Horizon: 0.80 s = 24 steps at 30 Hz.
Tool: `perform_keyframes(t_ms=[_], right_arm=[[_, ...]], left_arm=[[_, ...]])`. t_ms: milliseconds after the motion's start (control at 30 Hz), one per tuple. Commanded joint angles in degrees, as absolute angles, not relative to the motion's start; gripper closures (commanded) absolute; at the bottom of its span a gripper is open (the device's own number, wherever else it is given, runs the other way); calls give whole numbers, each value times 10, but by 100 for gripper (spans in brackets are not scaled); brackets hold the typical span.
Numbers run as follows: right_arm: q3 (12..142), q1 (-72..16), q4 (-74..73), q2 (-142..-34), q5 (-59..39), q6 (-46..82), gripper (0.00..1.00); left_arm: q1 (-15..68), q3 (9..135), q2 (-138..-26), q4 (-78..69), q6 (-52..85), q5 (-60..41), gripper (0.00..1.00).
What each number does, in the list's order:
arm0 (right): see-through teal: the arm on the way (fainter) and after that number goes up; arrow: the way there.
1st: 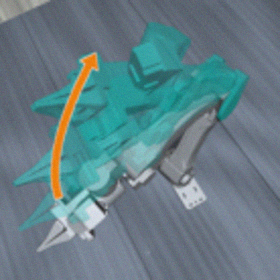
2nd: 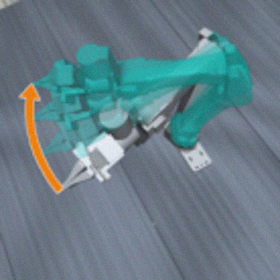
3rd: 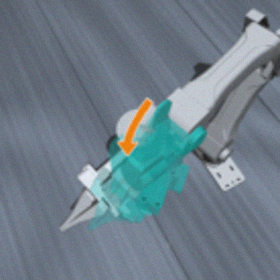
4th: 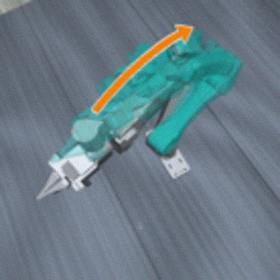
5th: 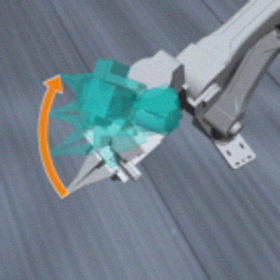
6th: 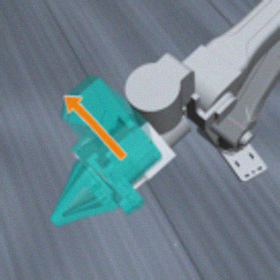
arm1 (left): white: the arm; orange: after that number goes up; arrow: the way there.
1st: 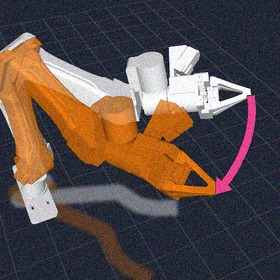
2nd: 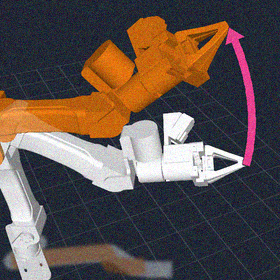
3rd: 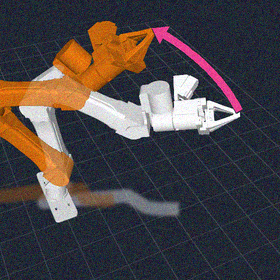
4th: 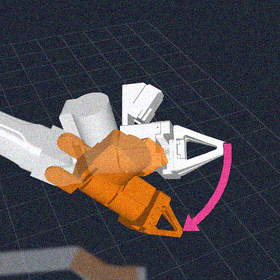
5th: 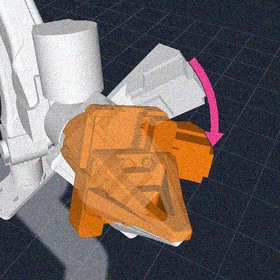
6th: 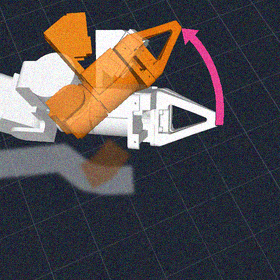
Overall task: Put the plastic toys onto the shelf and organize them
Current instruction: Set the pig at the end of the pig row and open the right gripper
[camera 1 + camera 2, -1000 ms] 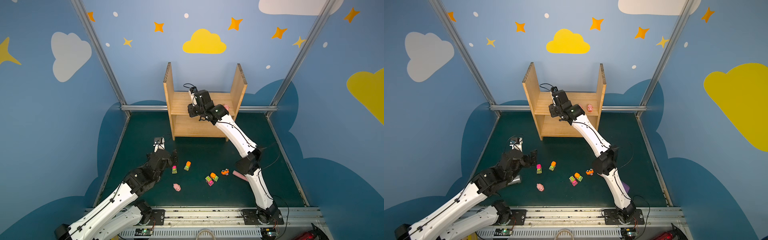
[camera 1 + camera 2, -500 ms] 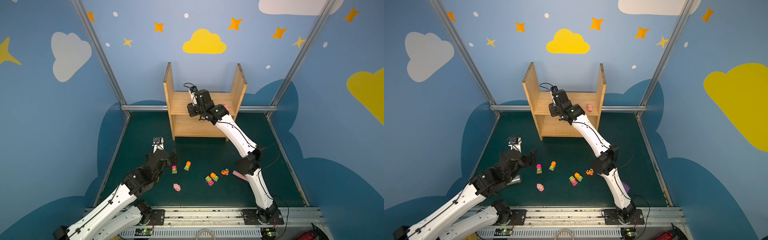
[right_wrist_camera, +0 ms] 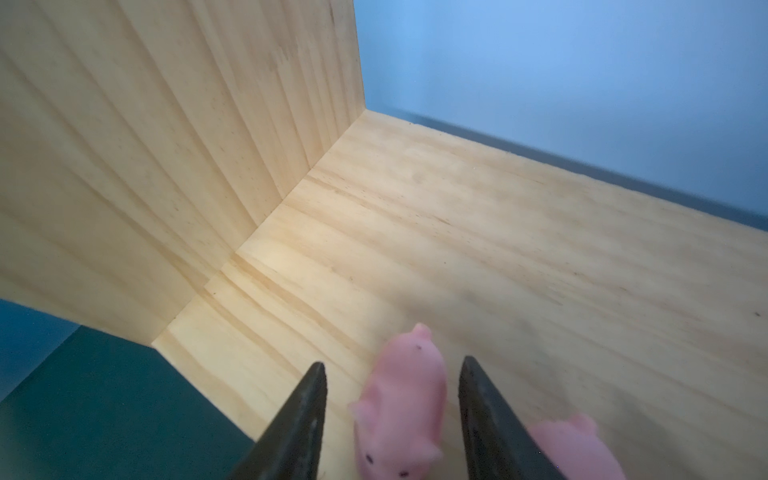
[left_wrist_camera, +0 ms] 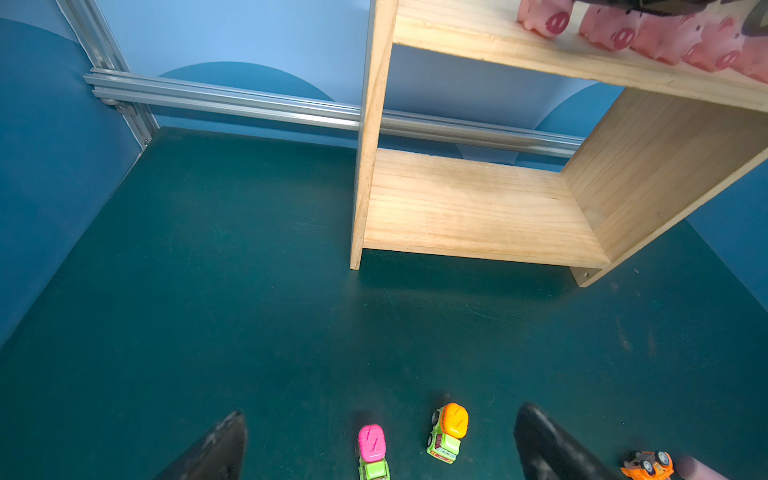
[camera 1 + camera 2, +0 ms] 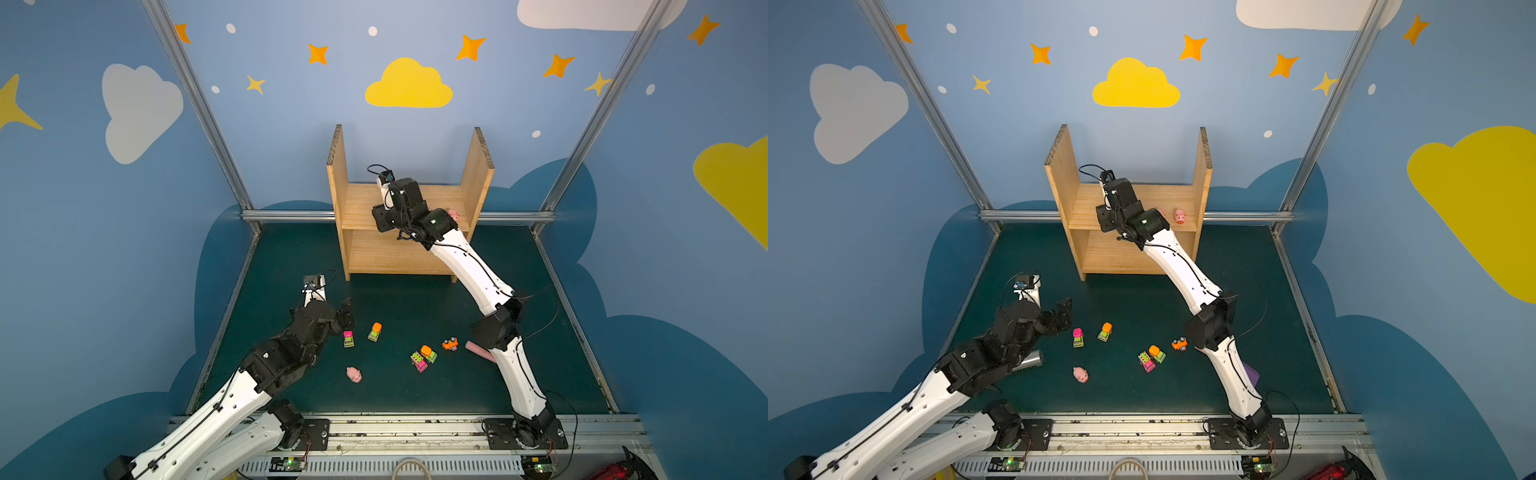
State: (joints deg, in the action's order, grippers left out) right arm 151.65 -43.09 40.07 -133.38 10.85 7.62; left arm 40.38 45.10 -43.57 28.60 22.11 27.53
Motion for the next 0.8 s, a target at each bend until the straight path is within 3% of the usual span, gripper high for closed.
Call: perform_keyframes(t_ms=[0,367,767], right_arm=[[1533,-438,391,-1308,107,72,49],[1519,-454,396,-1269,112,66,43],[1339,-480,366,-1123,119,67,31]], left_arm=[[401,454,-427,297,226,279,0],[401,457,-393,326,242,283,0],[403,434,-368,402,326,262,0]])
